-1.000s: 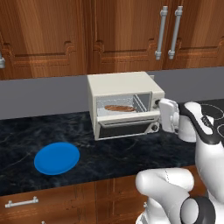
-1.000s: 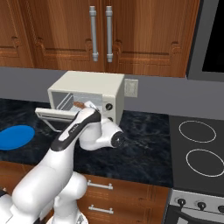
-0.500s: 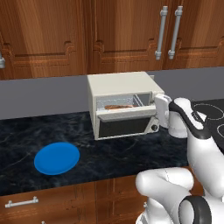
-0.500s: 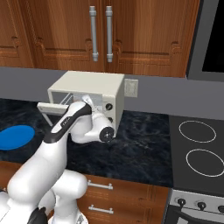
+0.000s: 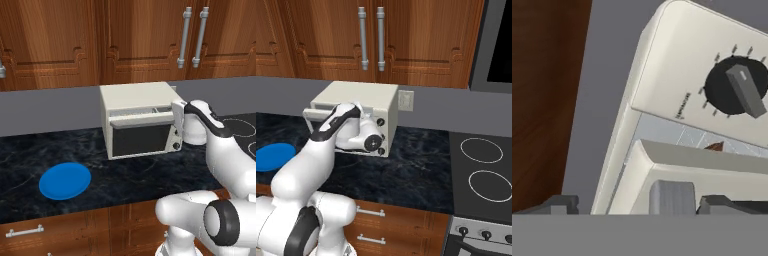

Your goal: Pull the toaster oven rack outwards. Pick up the baguette from the plate and place it on the toaster oven rack. Close the toaster oven door fully and set the temperature to the lowest setting.

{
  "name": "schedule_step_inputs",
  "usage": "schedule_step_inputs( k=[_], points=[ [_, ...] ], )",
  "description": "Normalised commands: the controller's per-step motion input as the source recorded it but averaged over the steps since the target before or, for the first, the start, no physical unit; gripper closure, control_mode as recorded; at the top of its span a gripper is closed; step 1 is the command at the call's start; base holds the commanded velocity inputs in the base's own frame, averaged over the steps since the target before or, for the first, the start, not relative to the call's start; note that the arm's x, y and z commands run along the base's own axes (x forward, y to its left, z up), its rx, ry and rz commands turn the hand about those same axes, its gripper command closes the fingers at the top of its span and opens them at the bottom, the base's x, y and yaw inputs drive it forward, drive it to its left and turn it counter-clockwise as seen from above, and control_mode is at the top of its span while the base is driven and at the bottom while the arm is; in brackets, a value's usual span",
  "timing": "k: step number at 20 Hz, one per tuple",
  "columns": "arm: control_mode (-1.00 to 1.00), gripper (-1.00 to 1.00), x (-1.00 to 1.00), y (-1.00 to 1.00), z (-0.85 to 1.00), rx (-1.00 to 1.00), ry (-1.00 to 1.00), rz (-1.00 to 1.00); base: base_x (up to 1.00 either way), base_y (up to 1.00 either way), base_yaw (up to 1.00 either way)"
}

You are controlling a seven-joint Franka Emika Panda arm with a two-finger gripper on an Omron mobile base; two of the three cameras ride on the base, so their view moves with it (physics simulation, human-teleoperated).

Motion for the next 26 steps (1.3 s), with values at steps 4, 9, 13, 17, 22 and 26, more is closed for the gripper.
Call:
schedule_step_inputs(
  k=[4, 9, 13, 17, 22, 26],
  points=[
    [-1.0, -1.0, 0.32, 0.0, 0.0, 0.0, 0.0, -0.05, 0.0, 0.0, 0.0],
    [-1.0, -1.0, 0.37, 0.0, 0.0, 0.0, 0.0, -0.05, 0.0, 0.0, 0.0],
    [-1.0, -1.0, 0.49, 0.0, 0.0, -0.01, 0.0, -0.05, 0.0, 0.0, 0.0],
    [-1.0, -1.0, 0.52, 0.0, 0.0, 0.0, 0.02, -0.06, 0.0, 0.0, 0.0],
    [-1.0, -1.0, 0.41, 0.0, 0.0, 0.0, 0.02, -0.07, 0.0, 0.0, 0.0],
    [-1.0, -1.0, 0.06, 0.0, 0.0, 0.0, 0.08, -0.05, 0.0, 0.0, 0.0]
  ],
)
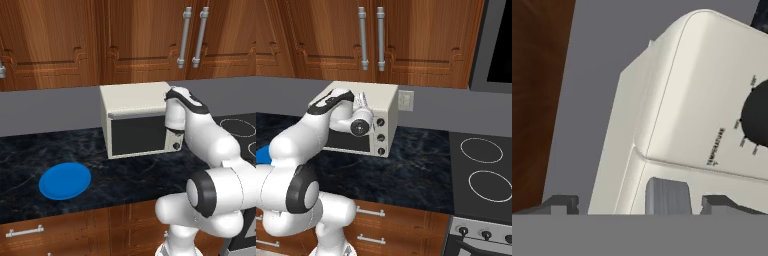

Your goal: Pull the toaster oven rack outwards. Pick up the baguette from the plate and place it on the toaster oven rack. Close the toaster oven door fully and set the temperature to the lowest setting.

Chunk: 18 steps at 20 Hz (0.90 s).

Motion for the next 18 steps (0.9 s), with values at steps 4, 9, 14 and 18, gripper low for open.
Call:
schedule_step_inputs(
  k=[4, 9, 14, 18],
  points=[
    [-1.0, -1.0, -0.22, 0.0, 0.0, 0.0, 0.15, -0.01, 0.0, 0.0, 0.0],
    [-1.0, -1.0, -0.35, 0.0, 0.0, 0.0, 0.13, 0.0, 0.0, 0.0, 0.0],
    [-1.0, -1.0, -0.53, -0.07, 0.22, 0.0, 0.03, 0.0, 0.0, 0.0, 0.0],
    [-1.0, -1.0, -0.36, -0.3, 0.48, 0.0, 0.01, 0.0, 0.0, 0.0, 0.0]
  ],
)
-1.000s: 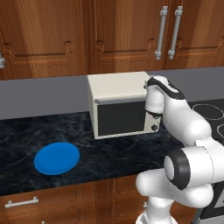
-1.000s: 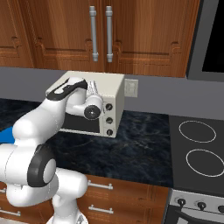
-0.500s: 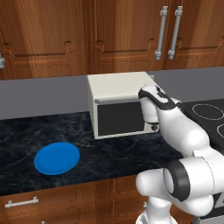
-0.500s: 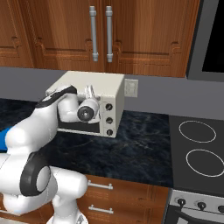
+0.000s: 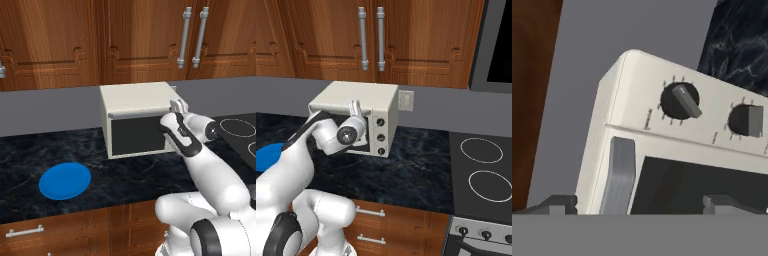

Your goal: Pull the toaster oven rack outwards. Pick up the baguette from the plate and place it on the toaster oven rack. Close the toaster oven door fully and set the temperature to the lowest setting.

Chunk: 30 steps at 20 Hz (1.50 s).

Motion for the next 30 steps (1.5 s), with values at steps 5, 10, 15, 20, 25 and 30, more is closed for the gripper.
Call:
schedule_step_inputs(
  k=[5, 10, 15, 20, 25, 30],
  points=[
    [-1.0, -1.0, -0.06, -0.46, 0.58, -0.05, 0.26, 0.01, 0.0, 0.0, 0.0],
    [-1.0, -1.0, 0.0, -0.5, 0.24, -0.15, 0.45, 0.08, 0.0, 0.0, 0.0],
    [-1.0, -1.0, -0.09, -0.07, -0.09, -0.27, 0.5, 0.17, 0.0, 0.0, 0.0],
    [-1.0, -1.0, -0.11, 0.0, -0.57, -0.2, 0.09, 0.21, 0.0, 0.0, 0.0],
    [-1.0, -1.0, 0.0, -0.09, -0.29, -0.09, -0.07, 0.2, 0.0, 0.0, 0.0],
    [-1.0, -1.0, 0.0, -0.2, -0.29, -0.1, -0.15, 0.16, 0.0, 0.0, 0.0]
  ],
)
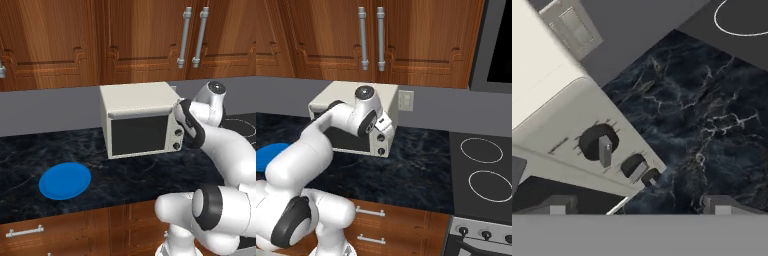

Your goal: Pull the toaster oven rack outwards. Pick up the baguette from the plate and place it on the toaster oven rack. Close the toaster oven door fully and set the temperature to the lowest setting.

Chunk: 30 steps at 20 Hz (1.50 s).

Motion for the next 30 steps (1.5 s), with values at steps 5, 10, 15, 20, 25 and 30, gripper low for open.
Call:
schedule_step_inputs(
  k=[5, 10, 15, 20, 25, 30],
  points=[
    [-1.0, -1.0, 0.0, -0.11, -0.34, -0.11, -0.17, 0.03, 0.0, 0.0, 0.0],
    [-1.0, -1.0, 0.0, 0.0, -0.34, -0.13, -0.2, 0.0, 0.0, 0.0, 0.0],
    [-1.0, -1.0, 0.0, 0.0, -0.11, -0.13, -0.29, 0.01, 0.0, 0.0, 0.0],
    [-1.0, -1.0, 0.0, -0.03, 0.0, -0.06, -0.27, 0.1, 0.0, 0.0, 0.0],
    [-1.0, -1.0, 0.0, -0.06, 0.02, 0.0, -0.11, 0.12, 0.0, 0.0, 0.0],
    [-1.0, -1.0, 0.0, 0.0, 0.05, 0.0, 0.0, 0.0, 0.0, 0.0, 0.0]
  ],
)
